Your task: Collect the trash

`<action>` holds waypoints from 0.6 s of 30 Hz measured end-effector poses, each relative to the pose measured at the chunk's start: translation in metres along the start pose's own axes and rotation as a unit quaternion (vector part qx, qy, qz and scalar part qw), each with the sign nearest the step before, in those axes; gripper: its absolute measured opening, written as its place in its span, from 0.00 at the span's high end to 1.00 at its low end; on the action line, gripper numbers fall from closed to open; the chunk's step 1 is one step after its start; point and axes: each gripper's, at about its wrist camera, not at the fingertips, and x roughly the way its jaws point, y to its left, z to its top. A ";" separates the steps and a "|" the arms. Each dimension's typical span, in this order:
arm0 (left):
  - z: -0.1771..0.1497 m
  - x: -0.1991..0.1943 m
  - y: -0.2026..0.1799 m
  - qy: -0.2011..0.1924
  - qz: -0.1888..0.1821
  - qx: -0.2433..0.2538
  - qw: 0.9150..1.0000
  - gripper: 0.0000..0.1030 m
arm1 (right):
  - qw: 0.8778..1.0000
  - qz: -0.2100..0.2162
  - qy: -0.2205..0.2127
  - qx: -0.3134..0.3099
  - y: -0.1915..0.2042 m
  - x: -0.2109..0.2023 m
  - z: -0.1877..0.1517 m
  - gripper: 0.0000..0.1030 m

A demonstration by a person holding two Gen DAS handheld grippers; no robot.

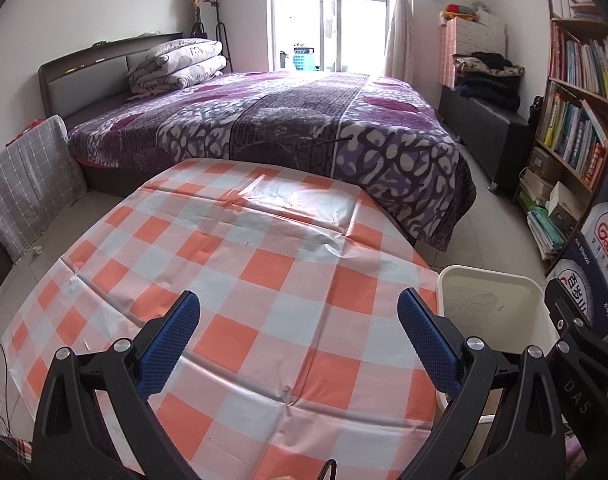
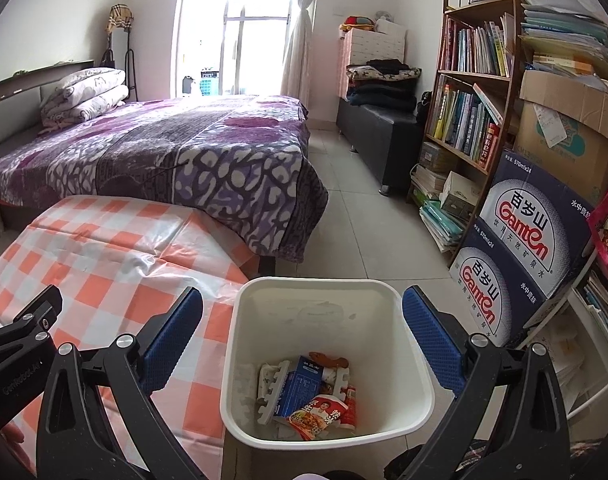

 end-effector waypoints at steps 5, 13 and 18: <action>0.000 -0.001 0.000 0.000 -0.001 -0.001 1.000 0.07 | 1.000 -0.001 -0.002 0.001 -0.002 -0.002 0.001 0.07; 0.000 -0.002 -0.002 0.001 -0.004 0.004 1.000 0.07 | 1.000 -0.001 -0.003 0.001 -0.003 -0.002 0.001 0.07; 0.001 -0.003 -0.004 -0.002 -0.011 0.009 1.000 0.07 | 1.000 0.000 -0.002 0.001 -0.003 -0.002 0.000 0.07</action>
